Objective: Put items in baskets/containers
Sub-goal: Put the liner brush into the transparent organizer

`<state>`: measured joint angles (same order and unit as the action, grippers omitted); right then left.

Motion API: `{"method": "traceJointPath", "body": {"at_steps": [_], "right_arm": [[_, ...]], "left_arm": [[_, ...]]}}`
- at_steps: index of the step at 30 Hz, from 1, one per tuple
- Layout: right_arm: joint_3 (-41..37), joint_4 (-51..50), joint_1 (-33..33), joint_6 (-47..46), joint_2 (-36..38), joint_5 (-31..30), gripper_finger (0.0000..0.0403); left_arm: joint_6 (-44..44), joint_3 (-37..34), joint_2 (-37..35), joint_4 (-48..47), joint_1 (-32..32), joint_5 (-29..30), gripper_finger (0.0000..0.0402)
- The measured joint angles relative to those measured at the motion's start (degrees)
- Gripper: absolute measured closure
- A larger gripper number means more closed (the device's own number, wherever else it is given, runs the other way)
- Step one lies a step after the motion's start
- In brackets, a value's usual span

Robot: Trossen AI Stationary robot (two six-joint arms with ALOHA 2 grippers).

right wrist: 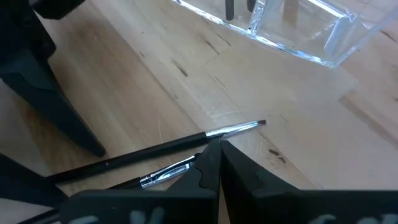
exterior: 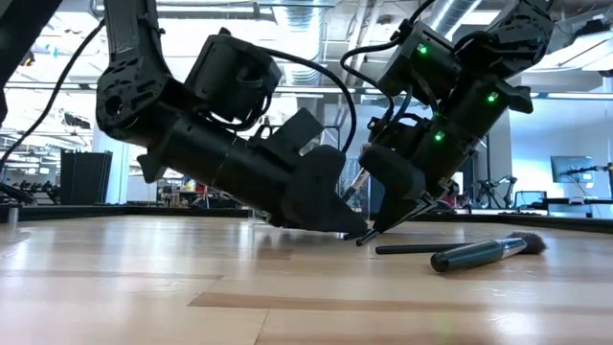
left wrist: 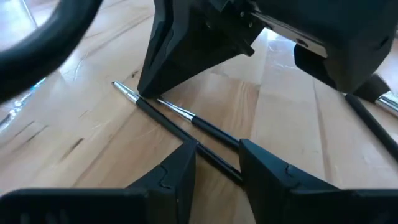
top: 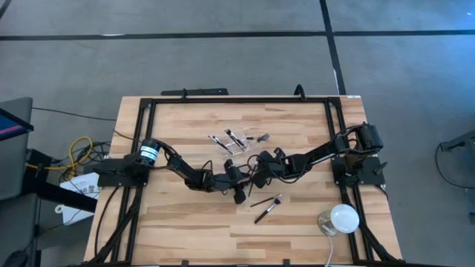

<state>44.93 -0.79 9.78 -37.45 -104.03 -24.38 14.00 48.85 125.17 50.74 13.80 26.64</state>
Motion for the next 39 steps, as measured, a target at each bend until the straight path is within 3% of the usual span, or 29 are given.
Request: {"method": "traceJointPath", "body": {"at_steps": [11, 19, 22, 29, 39], "right_arm": [[0.0, 0.0, 0.1, 0.1, 0.0, 0.0, 0.0403], [0.0, 0.0, 0.1, 0.0, 0.0, 0.0, 0.0403], [0.0, 0.0, 0.1, 0.0, 0.0, 0.0, 0.0403], [0.0, 0.0, 0.1, 0.0, 0.0, 0.0, 0.0403], [-0.1, 0.3, 0.1, 0.0, 0.0, 0.0, 0.0403]], "left_arm": [[-1.9, 0.0, -1.2, -5.4, 0.8, -0.8, 0.0282], [-1.7, -2.0, -11.6, -23.6, 1.6, -2.8, 0.0282], [-0.7, -3.2, -14.0, -26.3, 1.6, -3.4, 0.0282], [5.1, -7.1, -13.3, -23.2, 1.7, -2.4, 0.0282], [13.3, -13.9, -8.4, -4.7, 2.7, 4.0, 0.0296]]}}
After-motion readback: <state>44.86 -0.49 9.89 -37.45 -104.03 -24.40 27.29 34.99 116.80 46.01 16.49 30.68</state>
